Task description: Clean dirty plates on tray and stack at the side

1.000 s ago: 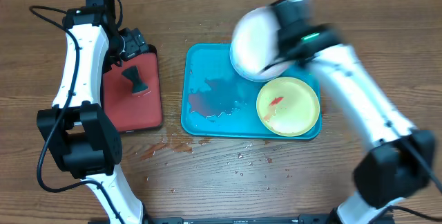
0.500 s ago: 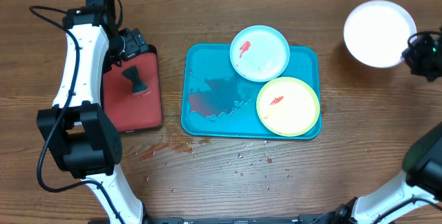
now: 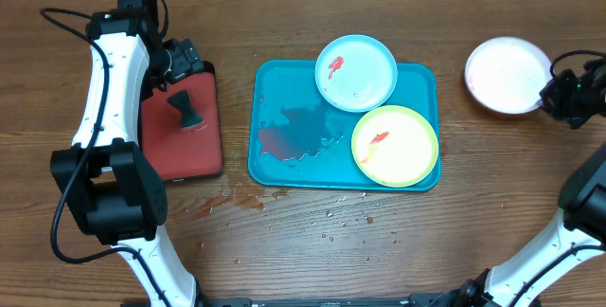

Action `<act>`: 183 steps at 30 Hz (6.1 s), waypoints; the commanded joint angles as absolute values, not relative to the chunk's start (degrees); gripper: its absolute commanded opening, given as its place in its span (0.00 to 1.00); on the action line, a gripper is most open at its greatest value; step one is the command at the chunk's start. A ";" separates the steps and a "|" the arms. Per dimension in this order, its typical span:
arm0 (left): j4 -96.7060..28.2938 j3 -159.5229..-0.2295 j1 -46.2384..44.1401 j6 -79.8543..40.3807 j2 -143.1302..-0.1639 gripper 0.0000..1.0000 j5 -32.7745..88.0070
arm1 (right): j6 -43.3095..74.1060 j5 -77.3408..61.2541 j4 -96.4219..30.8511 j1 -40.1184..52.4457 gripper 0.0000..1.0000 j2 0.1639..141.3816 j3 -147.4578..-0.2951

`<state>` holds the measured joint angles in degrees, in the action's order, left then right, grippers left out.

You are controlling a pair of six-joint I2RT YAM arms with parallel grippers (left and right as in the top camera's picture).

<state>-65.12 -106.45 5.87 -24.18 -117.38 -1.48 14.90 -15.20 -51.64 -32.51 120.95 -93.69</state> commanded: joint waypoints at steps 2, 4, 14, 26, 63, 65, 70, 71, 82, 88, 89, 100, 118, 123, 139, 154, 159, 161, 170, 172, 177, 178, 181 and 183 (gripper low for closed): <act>-65.10 -106.96 5.87 -24.45 -117.25 1.00 -0.99 | 14.85 -14.37 -51.44 -32.10 0.14 120.70 -93.71; -65.10 -106.96 5.87 -24.43 -117.25 1.00 -0.99 | 14.85 -14.41 -52.10 -32.10 0.23 120.70 -93.71; -63.48 -106.96 5.82 -24.45 -117.25 1.00 3.86 | 8.03 -40.91 -52.64 -24.58 0.27 120.66 -93.78; -66.00 -106.91 5.80 -24.45 -117.25 1.00 4.97 | 18.50 -14.15 -42.09 -2.35 0.60 120.68 -93.76; -68.38 -106.54 4.32 -24.10 -117.32 1.00 5.65 | 19.42 -28.49 -41.19 9.28 0.04 127.28 -93.84; -68.42 -106.24 3.66 -21.63 -117.32 0.99 6.85 | 18.61 -28.60 -43.20 9.67 0.04 127.28 -93.84; -68.38 -106.15 0.78 -10.24 -117.32 0.91 11.86 | 11.84 -27.31 -48.90 11.35 0.04 127.31 -93.84; -68.40 -106.15 -0.03 -9.04 -117.32 0.88 11.94 | 11.44 -26.39 -50.11 11.70 0.04 127.31 -93.84; -68.29 -106.13 -8.80 -9.21 -117.49 0.53 11.73 | 9.43 -18.94 -49.95 17.80 0.04 127.31 -93.82; -69.89 -106.13 -10.46 -15.68 -118.37 0.64 1.80 | 14.00 -12.45 -48.95 21.12 0.04 127.33 -93.82; -70.41 -106.13 -10.02 -17.93 -118.48 0.69 -0.67 | 14.04 -12.45 -48.93 21.47 0.04 127.33 -93.82; -71.79 -106.10 -1.32 -24.34 -123.57 0.79 1.52 | 15.03 -9.87 -48.05 23.31 0.04 127.33 -93.80; -72.12 -106.85 3.68 -26.96 -129.40 0.76 -4.67 | 8.54 -10.28 -50.24 25.23 0.04 127.33 -93.80; -72.53 -107.26 5.67 -26.06 -128.62 0.76 -4.27 | 8.54 -10.28 -49.82 25.23 0.04 127.33 -93.80; -72.95 -110.19 7.42 -16.67 -126.89 0.76 4.99 | 8.51 -10.24 -49.36 25.23 0.04 127.33 -93.80; -70.83 -105.27 11.70 -25.30 -123.28 0.68 -3.97 | 8.51 -10.07 -49.10 25.23 0.04 127.33 -93.80; -66.41 -100.49 12.01 -25.34 -124.86 0.68 -4.25 | 8.51 -10.09 -48.51 25.23 0.04 127.33 -93.80; -64.51 -99.20 11.99 -25.30 -125.01 0.68 -3.99 | 8.51 -10.07 -48.56 25.23 0.04 127.33 -93.80; -60.73 -98.32 12.01 -25.30 -125.05 0.56 -3.68 | 8.54 -10.09 -48.53 25.23 0.04 127.33 -93.80; -59.66 -97.97 12.01 -25.28 -125.08 0.58 -3.99 | 8.51 -10.09 -48.62 25.23 0.04 127.33 -93.80; -55.68 -94.04 11.99 -25.30 -125.14 0.59 -2.20 | 8.54 -10.09 -49.39 25.23 0.04 127.33 -93.80; -54.76 -92.88 11.99 -25.30 -125.14 0.59 -1.89 | 8.54 -10.09 -49.47 25.23 0.04 127.33 -93.80; -53.01 -90.54 12.01 -24.36 -125.14 0.58 -2.07 | 8.51 -10.09 -49.63 25.23 0.04 127.33 -93.80; -52.99 -90.48 12.01 -24.23 -125.14 0.55 -3.18 | 8.54 -10.09 -49.63 25.23 0.04 127.33 -93.80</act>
